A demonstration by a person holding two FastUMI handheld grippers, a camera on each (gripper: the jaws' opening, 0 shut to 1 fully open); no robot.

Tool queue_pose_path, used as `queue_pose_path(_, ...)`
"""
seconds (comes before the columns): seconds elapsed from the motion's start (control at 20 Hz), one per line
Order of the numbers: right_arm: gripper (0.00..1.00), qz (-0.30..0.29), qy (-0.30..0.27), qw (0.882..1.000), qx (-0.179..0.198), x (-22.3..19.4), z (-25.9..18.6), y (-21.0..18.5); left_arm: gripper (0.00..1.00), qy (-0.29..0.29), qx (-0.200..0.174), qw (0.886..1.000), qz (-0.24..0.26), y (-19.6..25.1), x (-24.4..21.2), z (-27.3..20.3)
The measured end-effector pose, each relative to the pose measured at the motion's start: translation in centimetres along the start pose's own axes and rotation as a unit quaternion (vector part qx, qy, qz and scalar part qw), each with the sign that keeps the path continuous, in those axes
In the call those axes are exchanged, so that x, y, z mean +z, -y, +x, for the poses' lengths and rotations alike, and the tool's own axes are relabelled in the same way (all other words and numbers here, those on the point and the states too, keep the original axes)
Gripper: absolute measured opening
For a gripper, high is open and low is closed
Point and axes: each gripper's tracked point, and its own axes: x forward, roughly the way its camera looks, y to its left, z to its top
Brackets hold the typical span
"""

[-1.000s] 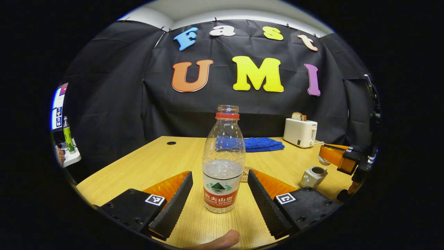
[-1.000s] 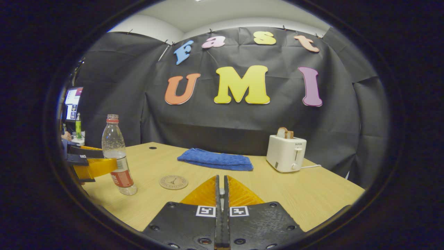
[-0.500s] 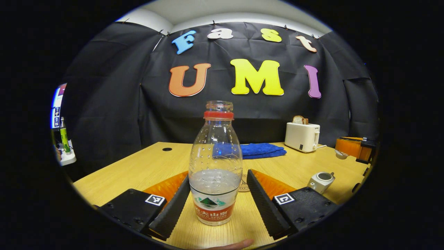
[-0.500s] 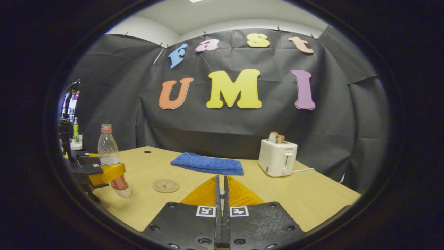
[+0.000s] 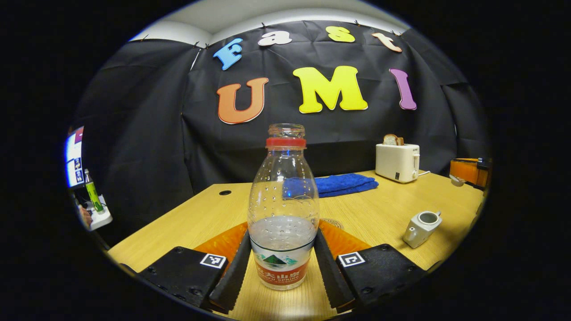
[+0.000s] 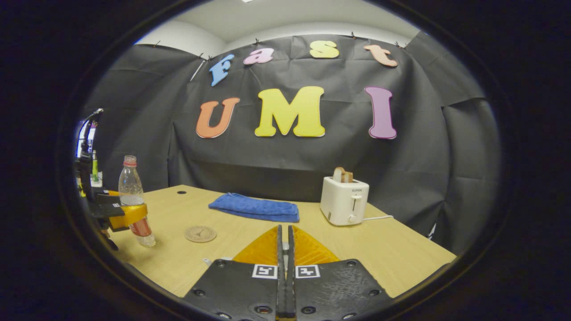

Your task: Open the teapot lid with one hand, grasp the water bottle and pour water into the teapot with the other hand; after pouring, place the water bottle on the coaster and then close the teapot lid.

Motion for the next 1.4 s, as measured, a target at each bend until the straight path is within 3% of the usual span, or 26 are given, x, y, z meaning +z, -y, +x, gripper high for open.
queue_pose_path(0.2,0.0,0.011,-0.001,1.0,0.0,-0.1,-0.5,1.1,0.76,-0.01,0.007,0.997,0.076,0.9,1.0,-0.4)
queue_pose_path(0.4,0.0,0.013,0.004,1.0,-0.007,-0.1,-0.9,2.6,0.75,-0.026,0.006,0.985,0.17,2.3,0.8,-0.1)
queue_pose_path(0.6,0.0,0.012,0.004,1.0,-0.014,-0.3,-1.4,3.8,0.75,-0.032,0.005,0.965,0.259,3.7,0.7,-0.1)
queue_pose_path(0.9,0.0,0.005,0.008,1.0,-0.021,-0.5,-1.7,4.7,0.75,-0.039,0.001,0.925,0.377,5.8,0.3,0.2)
queue_pose_path(1.05,0.0,0.001,0.011,1.0,-0.025,-0.3,-1.9,5.0,0.75,-0.038,-0.004,0.899,0.437,6.8,0.5,0.1)
queue_pose_path(1.3,0.0,0.002,0.013,0.999,-0.031,-0.3,-2.1,5.8,0.74,-0.033,-0.015,0.827,0.561,8.8,-0.1,0.0)
queue_pose_path(1.4,0.0,0.005,0.015,0.999,-0.033,-0.3,-2.2,6.2,0.74,-0.032,-0.016,0.806,0.591,9.1,0.0,0.0)
